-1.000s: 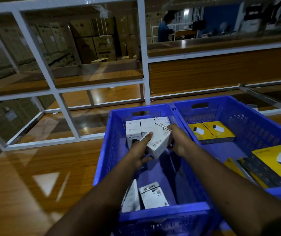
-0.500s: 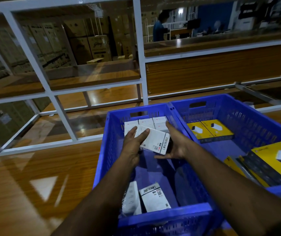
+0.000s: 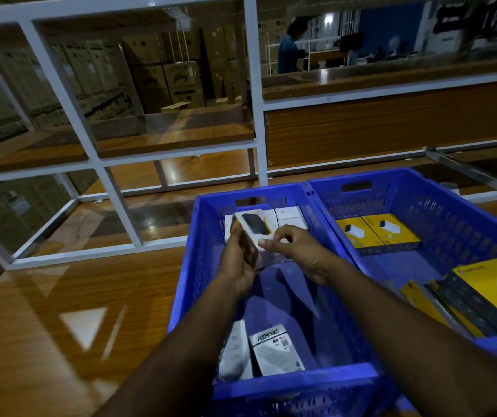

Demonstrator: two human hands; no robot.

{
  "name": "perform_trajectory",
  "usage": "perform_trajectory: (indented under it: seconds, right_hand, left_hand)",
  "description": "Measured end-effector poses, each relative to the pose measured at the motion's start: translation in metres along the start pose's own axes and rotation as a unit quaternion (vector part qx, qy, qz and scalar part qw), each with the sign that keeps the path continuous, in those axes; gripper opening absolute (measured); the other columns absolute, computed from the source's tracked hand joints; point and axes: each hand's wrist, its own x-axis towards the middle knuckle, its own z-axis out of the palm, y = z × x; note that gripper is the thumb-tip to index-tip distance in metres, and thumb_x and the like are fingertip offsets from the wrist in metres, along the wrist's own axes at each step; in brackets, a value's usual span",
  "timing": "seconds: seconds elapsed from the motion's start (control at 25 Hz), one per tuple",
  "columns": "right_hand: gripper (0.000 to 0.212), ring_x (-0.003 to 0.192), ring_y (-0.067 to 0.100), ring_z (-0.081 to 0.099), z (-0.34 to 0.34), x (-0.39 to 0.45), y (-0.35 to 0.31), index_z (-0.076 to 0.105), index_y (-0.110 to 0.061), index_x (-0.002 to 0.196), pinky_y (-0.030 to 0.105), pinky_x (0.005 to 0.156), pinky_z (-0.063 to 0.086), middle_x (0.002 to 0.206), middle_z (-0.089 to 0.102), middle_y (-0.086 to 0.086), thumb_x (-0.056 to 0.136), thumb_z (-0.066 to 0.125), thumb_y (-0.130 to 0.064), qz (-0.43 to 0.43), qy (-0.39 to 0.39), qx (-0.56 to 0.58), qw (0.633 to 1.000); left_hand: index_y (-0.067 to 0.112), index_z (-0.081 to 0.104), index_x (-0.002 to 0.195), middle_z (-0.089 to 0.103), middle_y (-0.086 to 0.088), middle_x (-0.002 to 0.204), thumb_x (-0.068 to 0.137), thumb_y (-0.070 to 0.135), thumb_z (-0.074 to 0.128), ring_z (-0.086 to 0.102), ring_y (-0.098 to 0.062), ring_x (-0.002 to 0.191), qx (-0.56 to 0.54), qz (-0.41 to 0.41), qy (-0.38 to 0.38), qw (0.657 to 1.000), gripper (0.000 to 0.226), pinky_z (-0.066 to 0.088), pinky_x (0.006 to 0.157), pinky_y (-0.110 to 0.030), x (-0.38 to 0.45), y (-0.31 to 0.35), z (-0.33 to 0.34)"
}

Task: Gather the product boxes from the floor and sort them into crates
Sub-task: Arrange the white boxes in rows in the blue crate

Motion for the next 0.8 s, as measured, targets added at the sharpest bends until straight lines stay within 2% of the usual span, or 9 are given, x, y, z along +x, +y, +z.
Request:
perform_trajectory:
  seconds: [0.04,0.12,0.24,0.32,0.4,0.52,0.6,0.72,0.8]
  right_hand:
    - [0.021,0.086,0.019,0.058,0.0,-0.001,-0.001,0.057,-0.016,0.077,0.038,0.081,0.046,0.085,0.062,0.005,0.08,0.078,-0.02,0.001,-0.006,0.005,1.0]
    - [0.013,0.083,0.018,0.059,0.001,-0.001,-0.002,0.061,-0.014,0.082,0.036,0.078,0.047,0.085,0.064,0.002,0.083,0.073,-0.008,0.0,-0.007,0.031,1.0]
    - [0.027,0.088,0.022,0.061,-0.002,0.002,0.001,0.055,-0.013,0.096,0.033,0.072,0.048,0.1,0.062,0.009,0.08,0.074,-0.001,0.027,0.042,0.054,0.997]
    - [0.053,0.102,0.023,0.061,-0.007,0.007,0.006,0.051,-0.016,0.116,0.033,0.074,0.048,0.119,0.06,0.007,0.074,0.083,-0.017,0.075,0.061,0.027,0.995]
    - [0.091,0.112,0.021,0.06,-0.007,0.007,0.014,0.044,-0.021,0.134,0.032,0.071,0.049,0.131,0.058,0.001,0.057,0.089,-0.044,0.143,0.039,-0.019,0.989]
    - [0.122,0.11,0.02,0.062,0.001,0.009,0.03,0.042,-0.022,0.138,0.032,0.063,0.051,0.129,0.062,0.0,0.034,0.085,-0.069,0.158,0.049,-0.108,0.98]
    - [0.127,0.101,0.022,0.066,0.008,0.009,0.04,0.042,-0.017,0.132,0.036,0.068,0.058,0.121,0.065,0.005,0.025,0.08,-0.075,0.119,0.106,-0.185,0.97]
    - [0.105,0.099,0.028,0.066,0.018,-0.003,0.038,0.033,-0.009,0.132,0.034,0.072,0.054,0.113,0.066,0.009,0.051,0.077,-0.06,0.125,0.164,-0.312,0.927]
    - [0.094,0.107,0.031,0.064,0.02,-0.003,0.042,0.028,-0.006,0.136,0.037,0.078,0.054,0.12,0.063,0.012,0.068,0.073,-0.051,0.152,0.187,-0.367,0.898]
  left_hand:
    - [0.012,0.063,0.129,0.076,-0.01,0.1,0.1,0.052,0.042,0.075,-0.023,0.079,0.001,-0.002,-0.007,1.0,0.054,0.062,0.07,-0.04,0.0,0.0,0.0]
    - [0.014,0.064,0.127,0.073,-0.015,0.112,0.097,0.051,0.048,0.074,-0.027,0.087,0.023,-0.001,-0.022,1.0,0.05,0.061,0.076,-0.042,-0.001,-0.002,0.0]
    - [0.011,0.064,0.127,0.072,-0.018,0.115,0.094,0.034,0.062,0.073,-0.029,0.09,0.059,0.005,-0.02,0.998,0.041,0.063,0.071,-0.039,0.001,-0.005,-0.001]
    - [0.013,0.064,0.128,0.072,-0.015,0.116,0.094,0.029,0.064,0.072,-0.03,0.099,0.105,0.016,-0.021,0.994,0.038,0.061,0.082,-0.041,0.005,-0.007,-0.004]
    - [0.012,0.062,0.13,0.071,-0.013,0.12,0.094,0.025,0.064,0.068,-0.031,0.111,0.142,0.019,-0.047,0.989,0.038,0.053,0.099,-0.048,0.007,-0.012,-0.006]
    - [0.008,0.055,0.135,0.068,-0.015,0.126,0.093,0.015,0.065,0.064,-0.032,0.117,0.173,0.017,-0.07,0.982,0.043,0.048,0.105,-0.049,0.012,-0.022,-0.009]
    - [0.007,0.052,0.137,0.066,-0.017,0.128,0.093,0.007,0.063,0.065,-0.032,0.113,0.195,0.013,-0.073,0.978,0.045,0.054,0.097,-0.046,0.014,-0.029,-0.011]
    - [0.011,0.056,0.128,0.071,-0.014,0.114,0.096,0.005,0.058,0.072,-0.022,0.09,0.255,-0.006,-0.066,0.965,0.032,0.062,0.068,-0.031,0.005,-0.034,-0.01]
    - [0.013,0.057,0.121,0.072,-0.005,0.103,0.098,0.01,0.058,0.071,-0.009,0.074,0.316,-0.013,-0.064,0.946,0.024,0.055,0.054,-0.019,0.007,-0.039,-0.012]
